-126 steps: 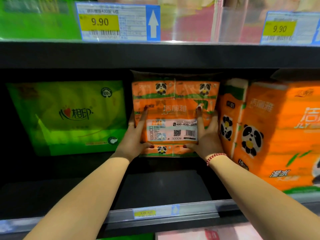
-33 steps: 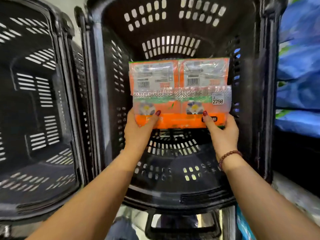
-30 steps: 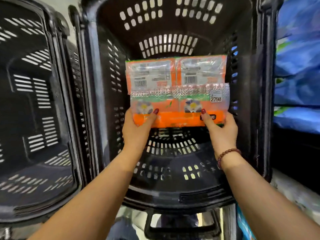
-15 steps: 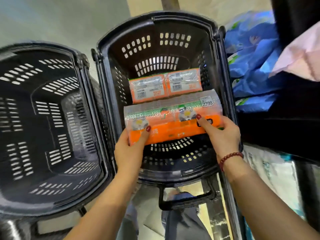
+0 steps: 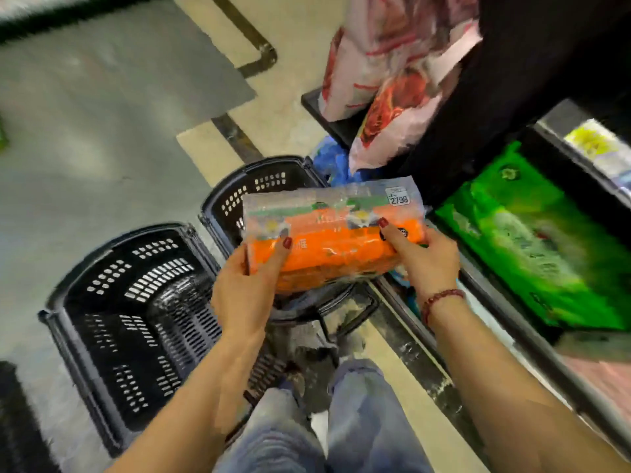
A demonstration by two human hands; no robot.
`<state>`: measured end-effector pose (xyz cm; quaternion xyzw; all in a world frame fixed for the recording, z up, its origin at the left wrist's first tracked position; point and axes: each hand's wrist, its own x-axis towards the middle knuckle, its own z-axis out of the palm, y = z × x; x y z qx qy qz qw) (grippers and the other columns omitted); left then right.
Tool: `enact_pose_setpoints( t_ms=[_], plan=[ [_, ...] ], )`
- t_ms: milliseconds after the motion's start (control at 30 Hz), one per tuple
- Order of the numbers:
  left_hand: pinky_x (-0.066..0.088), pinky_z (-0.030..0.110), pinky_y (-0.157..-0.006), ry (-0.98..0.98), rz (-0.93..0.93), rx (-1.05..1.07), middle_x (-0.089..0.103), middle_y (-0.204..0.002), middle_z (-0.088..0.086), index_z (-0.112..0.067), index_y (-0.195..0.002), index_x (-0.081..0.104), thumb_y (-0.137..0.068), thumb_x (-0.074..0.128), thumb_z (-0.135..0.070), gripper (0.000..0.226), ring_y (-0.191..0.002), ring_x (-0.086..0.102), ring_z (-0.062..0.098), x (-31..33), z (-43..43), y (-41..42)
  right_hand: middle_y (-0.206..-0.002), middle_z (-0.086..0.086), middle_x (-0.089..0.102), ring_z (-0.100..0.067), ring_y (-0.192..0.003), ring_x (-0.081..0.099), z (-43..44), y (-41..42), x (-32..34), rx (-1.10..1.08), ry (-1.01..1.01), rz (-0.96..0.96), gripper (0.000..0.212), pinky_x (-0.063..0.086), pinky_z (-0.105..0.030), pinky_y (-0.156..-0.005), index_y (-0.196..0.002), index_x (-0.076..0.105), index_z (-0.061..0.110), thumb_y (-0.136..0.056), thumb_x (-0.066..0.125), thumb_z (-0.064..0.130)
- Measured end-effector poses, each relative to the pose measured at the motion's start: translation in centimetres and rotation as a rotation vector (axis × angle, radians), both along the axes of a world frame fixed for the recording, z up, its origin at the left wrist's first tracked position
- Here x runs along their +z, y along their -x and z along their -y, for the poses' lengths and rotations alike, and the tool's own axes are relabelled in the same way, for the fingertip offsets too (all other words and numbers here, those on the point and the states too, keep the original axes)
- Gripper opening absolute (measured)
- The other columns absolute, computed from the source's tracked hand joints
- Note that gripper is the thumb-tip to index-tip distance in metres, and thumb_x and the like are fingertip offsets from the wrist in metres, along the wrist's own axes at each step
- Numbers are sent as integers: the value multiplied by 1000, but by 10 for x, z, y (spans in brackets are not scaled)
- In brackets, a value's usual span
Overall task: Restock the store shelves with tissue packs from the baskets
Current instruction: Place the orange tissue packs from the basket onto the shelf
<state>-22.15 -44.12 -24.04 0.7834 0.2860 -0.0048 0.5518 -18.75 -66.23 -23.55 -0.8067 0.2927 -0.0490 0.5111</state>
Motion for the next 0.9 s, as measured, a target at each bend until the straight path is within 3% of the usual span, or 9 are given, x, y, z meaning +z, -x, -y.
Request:
enact_pose_setpoints(
  t_ms=[100, 200, 267, 400, 567, 700, 800, 900],
  plan=[
    [53, 35, -71, -17, 109, -118, 71, -72, -18, -41, -84, 70, -65, 60, -78, 42, -72, 67, 5, 55, 9, 13, -67, 7, 68, -12, -66, 64, 16, 35, 55, -91, -44, 98, 32, 54, -36, -69, -67, 66, 20, -64, 81, 48],
    [51, 29, -66, -46, 234, -226, 69, -73, -26, -47, -87, 68, -64, 56, -82, 44, -69, 64, -6, 102, 29, 22, -78, 0, 73, -20, -79, 69, 37, 68, 104, -166, -75, 176, 29, 57, -44, -78, -74, 70, 18, -65, 83, 43],
    [46, 25, -61, -57, 307, -283, 67, -72, -31, -51, -85, 67, -66, 56, -82, 38, -69, 62, -11, 128, 47, 27, -80, 3, 73, -17, -81, 69, 53, 91, 133, -215, -52, 236, 29, 58, -41, -77, -75, 70, 21, -64, 82, 45],
    [51, 32, -66, -27, 426, -387, 70, -73, -22, -45, -87, 70, -64, 57, -81, 45, -73, 64, -2, 166, 89, 38, -81, 5, 72, -15, -82, 68, 91, 136, 176, -310, 11, 356, 32, 55, -32, -69, -78, 69, 21, -63, 80, 47],
    [49, 36, -73, -22, 549, -486, 70, -75, -11, -34, -90, 73, -59, 50, -83, 63, -79, 65, 15, 202, 157, 58, -82, -1, 74, -21, -82, 70, 146, 196, 216, -423, 58, 458, 54, 56, -48, -80, -81, 72, 18, -49, 79, 60],
    [36, 18, -58, 89, 603, -551, 63, -63, -33, -44, -77, 68, -63, 57, -79, 40, -65, 58, -14, 227, 216, 84, -78, 2, 74, -19, -80, 70, 191, 246, 242, -495, 136, 522, 53, 57, -49, -75, -79, 74, 21, -48, 76, 65],
    [41, 26, -60, 102, 672, -605, 63, -63, -31, -53, -77, 67, -64, 56, -80, 32, -64, 58, -7, 246, 255, 102, -79, 4, 74, -17, -81, 70, 225, 281, 261, -544, 204, 574, 55, 57, -47, -76, -81, 75, 22, -50, 75, 67],
    [40, 29, -62, 131, 753, -636, 62, -57, -23, -47, -74, 68, -64, 55, -79, 36, -62, 57, -7, 266, 294, 117, -79, 4, 75, -16, -81, 70, 255, 310, 281, -577, 254, 637, 50, 57, -47, -77, -78, 74, 24, -52, 75, 67]
  ],
)
